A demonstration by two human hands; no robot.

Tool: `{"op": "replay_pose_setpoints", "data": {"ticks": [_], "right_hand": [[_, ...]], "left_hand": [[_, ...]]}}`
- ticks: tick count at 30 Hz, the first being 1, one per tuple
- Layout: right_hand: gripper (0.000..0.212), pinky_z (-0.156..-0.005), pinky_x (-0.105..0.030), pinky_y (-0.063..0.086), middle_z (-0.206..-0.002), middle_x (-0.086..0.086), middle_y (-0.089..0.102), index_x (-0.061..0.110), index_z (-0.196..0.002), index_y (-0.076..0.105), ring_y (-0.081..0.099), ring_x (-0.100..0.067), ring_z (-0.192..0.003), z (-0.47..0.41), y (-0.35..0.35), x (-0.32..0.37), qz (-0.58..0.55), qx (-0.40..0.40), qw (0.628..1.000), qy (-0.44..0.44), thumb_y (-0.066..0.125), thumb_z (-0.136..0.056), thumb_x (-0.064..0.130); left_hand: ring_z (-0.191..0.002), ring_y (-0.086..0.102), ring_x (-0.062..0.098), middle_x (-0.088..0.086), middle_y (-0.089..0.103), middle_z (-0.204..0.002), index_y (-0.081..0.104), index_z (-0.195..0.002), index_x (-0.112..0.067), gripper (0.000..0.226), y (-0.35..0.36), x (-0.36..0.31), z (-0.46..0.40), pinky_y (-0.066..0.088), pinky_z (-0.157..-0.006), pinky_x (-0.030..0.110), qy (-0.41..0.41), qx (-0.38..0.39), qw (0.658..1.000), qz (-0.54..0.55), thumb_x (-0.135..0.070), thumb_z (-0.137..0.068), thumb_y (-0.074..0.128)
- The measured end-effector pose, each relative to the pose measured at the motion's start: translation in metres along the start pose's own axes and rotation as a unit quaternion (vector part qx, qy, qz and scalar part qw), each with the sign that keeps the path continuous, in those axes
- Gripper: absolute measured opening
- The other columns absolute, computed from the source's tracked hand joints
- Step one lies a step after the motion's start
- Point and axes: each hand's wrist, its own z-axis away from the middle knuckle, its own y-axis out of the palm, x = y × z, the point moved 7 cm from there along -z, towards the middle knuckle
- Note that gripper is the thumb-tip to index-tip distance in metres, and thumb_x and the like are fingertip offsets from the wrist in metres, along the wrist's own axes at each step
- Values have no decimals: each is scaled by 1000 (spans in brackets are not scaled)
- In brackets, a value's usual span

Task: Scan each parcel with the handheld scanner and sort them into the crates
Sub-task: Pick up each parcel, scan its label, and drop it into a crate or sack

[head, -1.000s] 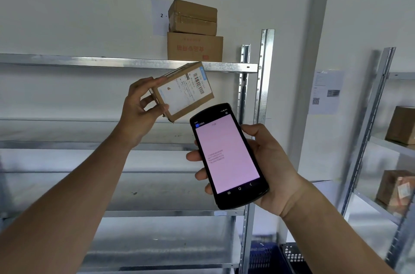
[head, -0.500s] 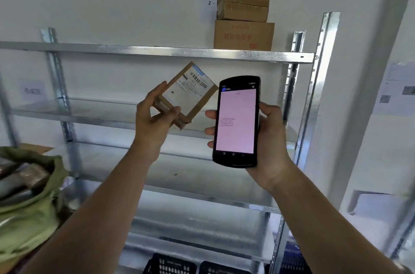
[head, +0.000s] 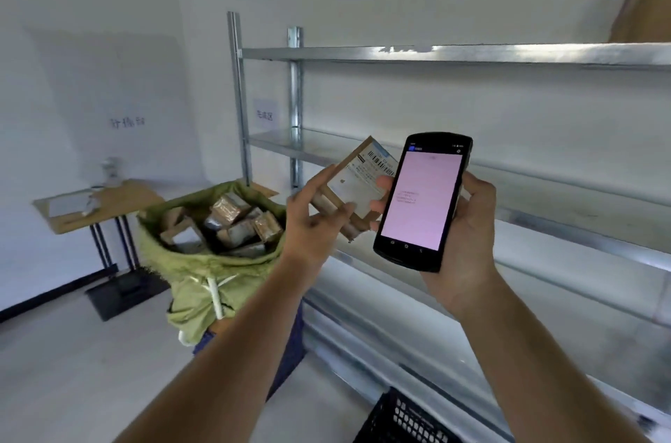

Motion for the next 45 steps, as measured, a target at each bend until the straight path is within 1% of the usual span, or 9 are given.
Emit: {"op": "replay_pose_setpoints", "data": {"ticks": [6,10,15,31,34,39,41,43,45], "right_hand": [[60,-78,-41,58,-119,-18,75,15,-132,67,73,-36,-88,-61,62,-92,9,12,998,53,29,-106,52],[58,-76,-41,58,-116,-18,77,14,-135,65,72,-35,-85,-111,88,-146,9,14,996,85,30,-106,50],[57,-79,-42,54,-113,-18,78,12,-138,65,69,-35,-84,-192,114,-223,10,18,992,123,34,-105,48],[56,-84,-42,55,-119,-18,78,20,-139,63,69,-38,-99,-483,204,-447,11,44,977,207,35,-105,55],[53,-83,-42,54,-118,-18,78,21,-139,62,69,-36,-96,-524,233,-480,21,46,977,208,35,-106,52],[53,-91,-48,53,-119,-16,78,21,-141,60,70,-35,-95,-588,269,-556,46,31,976,210,34,-107,53],[54,-92,-49,53,-120,-16,78,22,-139,61,71,-33,-95,-611,278,-586,56,15,977,205,34,-106,55],[58,-91,-49,56,-120,-15,78,22,-139,61,73,-30,-92,-632,284,-613,59,-17,977,203,38,-102,59],[60,-93,-51,56,-120,-14,78,22,-139,62,74,-30,-91,-647,287,-635,62,-50,975,207,40,-98,62]], "left_hand": [[-114,74,32,16,70,-128,71,-128,-42,58,-111,36,-28,65,-88,47,-42,-47,997,-43,1,-89,79],[-123,67,39,18,57,-140,66,-133,-50,65,-177,67,-60,63,-92,54,-70,-95,989,-90,-38,-73,88],[-113,74,27,11,69,-130,68,-127,-50,60,-248,110,-111,64,-89,45,-68,-112,987,-97,-4,-91,79],[-131,60,37,5,53,-144,61,-131,-63,67,-484,254,-333,59,-100,52,-155,-230,940,-197,-46,-70,86],[-130,60,37,6,52,-143,61,-129,-64,63,-524,276,-374,64,-93,48,-169,-215,938,-214,-27,-85,86],[-133,49,23,-7,41,-132,59,-136,-58,61,-595,328,-438,55,-109,43,-181,-198,923,-276,-22,-91,81],[-133,44,20,-7,38,-132,57,-141,-54,63,-620,353,-463,54,-104,26,-190,-174,924,-281,-21,-93,80],[-130,41,15,-6,34,-134,54,-146,-49,63,-640,377,-487,49,-75,0,-207,-143,929,-273,-20,-95,78],[-131,42,17,-5,34,-136,55,-145,-49,63,-657,401,-504,46,-66,-5,-225,-121,933,-255,-18,-95,78]]}}
